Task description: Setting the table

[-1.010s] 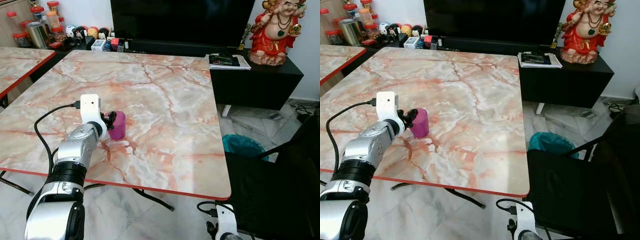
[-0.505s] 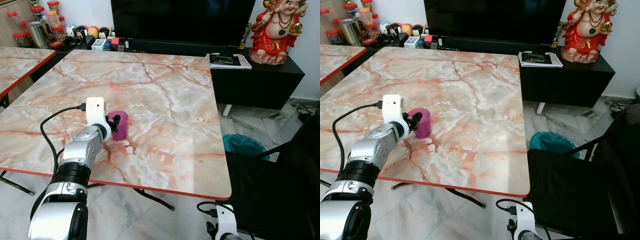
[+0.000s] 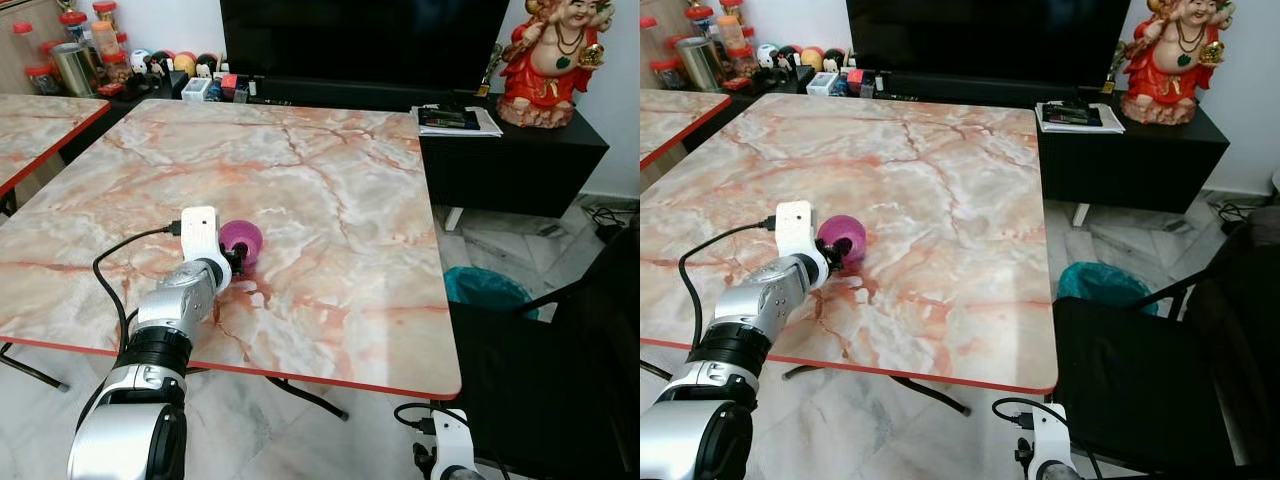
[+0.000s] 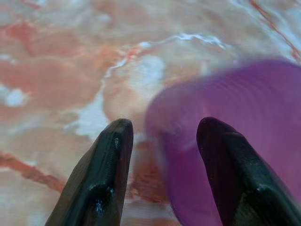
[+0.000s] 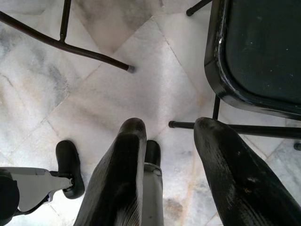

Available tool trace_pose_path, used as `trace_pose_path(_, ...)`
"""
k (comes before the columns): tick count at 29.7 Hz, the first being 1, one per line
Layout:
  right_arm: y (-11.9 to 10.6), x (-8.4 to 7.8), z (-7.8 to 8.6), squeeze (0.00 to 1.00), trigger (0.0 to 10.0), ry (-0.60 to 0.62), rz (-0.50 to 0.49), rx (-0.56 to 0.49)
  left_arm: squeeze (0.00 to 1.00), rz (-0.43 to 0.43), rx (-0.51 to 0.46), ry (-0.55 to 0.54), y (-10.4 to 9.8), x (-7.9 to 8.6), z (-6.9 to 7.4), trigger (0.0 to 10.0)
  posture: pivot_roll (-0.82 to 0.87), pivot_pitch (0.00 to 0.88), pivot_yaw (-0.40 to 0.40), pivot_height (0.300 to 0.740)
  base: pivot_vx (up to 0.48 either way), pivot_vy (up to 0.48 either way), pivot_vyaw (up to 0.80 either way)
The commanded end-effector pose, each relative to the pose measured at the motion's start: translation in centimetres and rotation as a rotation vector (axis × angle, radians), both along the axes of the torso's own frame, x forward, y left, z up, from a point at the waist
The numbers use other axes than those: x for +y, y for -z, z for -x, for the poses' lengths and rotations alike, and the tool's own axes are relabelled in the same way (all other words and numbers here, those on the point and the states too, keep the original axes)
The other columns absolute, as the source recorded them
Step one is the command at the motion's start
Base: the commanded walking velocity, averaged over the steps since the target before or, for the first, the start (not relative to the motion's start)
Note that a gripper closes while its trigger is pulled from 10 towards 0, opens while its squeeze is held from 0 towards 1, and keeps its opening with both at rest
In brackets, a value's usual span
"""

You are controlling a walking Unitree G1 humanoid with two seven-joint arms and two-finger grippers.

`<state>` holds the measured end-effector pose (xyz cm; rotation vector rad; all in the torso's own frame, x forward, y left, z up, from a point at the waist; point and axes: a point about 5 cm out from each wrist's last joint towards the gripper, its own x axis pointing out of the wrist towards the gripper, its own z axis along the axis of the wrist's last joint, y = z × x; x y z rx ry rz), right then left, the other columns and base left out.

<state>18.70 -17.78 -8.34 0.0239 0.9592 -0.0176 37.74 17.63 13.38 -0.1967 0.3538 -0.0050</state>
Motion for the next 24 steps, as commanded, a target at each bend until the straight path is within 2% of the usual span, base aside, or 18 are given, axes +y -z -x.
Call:
trace_pose_path(1,-0.10,-0.15,-0.18,0.00,10.0,0.009,0.002,-0.005,0.00,0.013,0.011,-0.015,-0.17,0.06,-0.20,10.0,-0.07,0.000,-0.016,0.740,0.000,0.000,0.00)
trace_pose_path(2,-0.13,-0.19,-0.22,0.00,10.0,0.008,0.003,-0.006,0.00,0.020,0.007,-0.019,-0.24,0.07,-0.23,7.5,-0.07,0.000,-0.016,0.740,0.000,0.000,0.00)
trace_pose_path(3,-0.15,-0.21,-0.26,0.00,10.0,0.008,0.004,-0.007,0.00,0.020,0.004,-0.022,-0.31,0.09,-0.25,3.4,-0.07,0.000,-0.016,0.740,0.000,0.000,0.00)
trace_pose_path(5,-0.18,-0.26,-0.32,0.00,10.0,0.008,0.005,-0.009,0.00,0.022,-0.008,-0.033,-0.47,0.17,-0.31,0.0,-0.07,0.000,-0.018,0.740,0.000,0.000,0.00)
trace_pose_path(24,-0.28,-0.43,-0.48,0.00,10.0,0.002,0.018,-0.013,0.00,0.014,-0.070,0.001,-0.75,-0.39,-0.32,0.0,-0.07,0.000,-0.029,0.740,0.000,0.000,0.00)
